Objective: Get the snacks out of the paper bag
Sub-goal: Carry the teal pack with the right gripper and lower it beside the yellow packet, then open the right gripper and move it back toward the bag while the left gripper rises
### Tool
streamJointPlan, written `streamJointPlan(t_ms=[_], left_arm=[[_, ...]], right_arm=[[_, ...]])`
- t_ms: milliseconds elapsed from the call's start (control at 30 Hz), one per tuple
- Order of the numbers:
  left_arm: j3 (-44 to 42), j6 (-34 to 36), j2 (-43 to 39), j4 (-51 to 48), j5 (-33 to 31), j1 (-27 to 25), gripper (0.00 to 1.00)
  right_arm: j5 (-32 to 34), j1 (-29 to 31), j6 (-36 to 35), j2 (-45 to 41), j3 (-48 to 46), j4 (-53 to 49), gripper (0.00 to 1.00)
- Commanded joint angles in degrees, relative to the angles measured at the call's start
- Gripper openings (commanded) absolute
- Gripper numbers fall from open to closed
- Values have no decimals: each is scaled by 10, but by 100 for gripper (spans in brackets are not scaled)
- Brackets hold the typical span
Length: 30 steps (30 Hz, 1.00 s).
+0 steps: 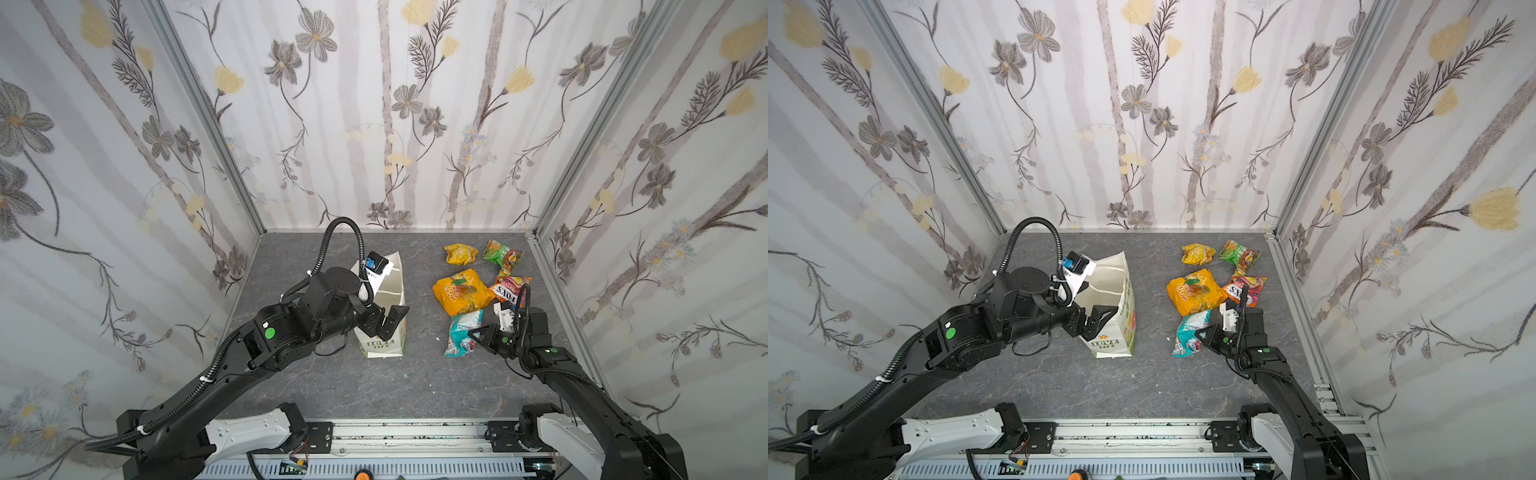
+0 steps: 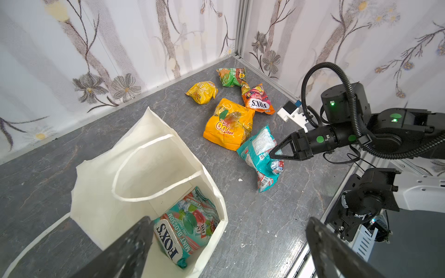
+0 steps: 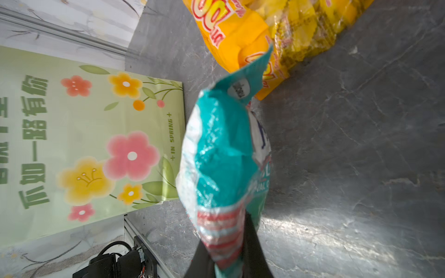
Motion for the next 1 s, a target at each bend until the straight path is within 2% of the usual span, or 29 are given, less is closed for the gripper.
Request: streamJointPlan(t_ms=[0,300,567,733,900,967], left_arm=[[1,6,0,14,0,0,100],[7,4,5,1,-42,0,100],[11,-5,5,-7,-90,1,100],[23,-16,14,-25,-130,1,100],[46,-40,30,-46,-168,14,100],[55,-52,39,-55,-181,23,95]], right_arm=[[14,0,-22,24,-13,58,0],[85,0,-47,62,-27,37,19],[138,0,-46,82,-16,2,46],[168,0,-41,40,0,-28,59],[190,1,-34,-41,55,-87,63],[180,2,-29,-74,88,-109,64]])
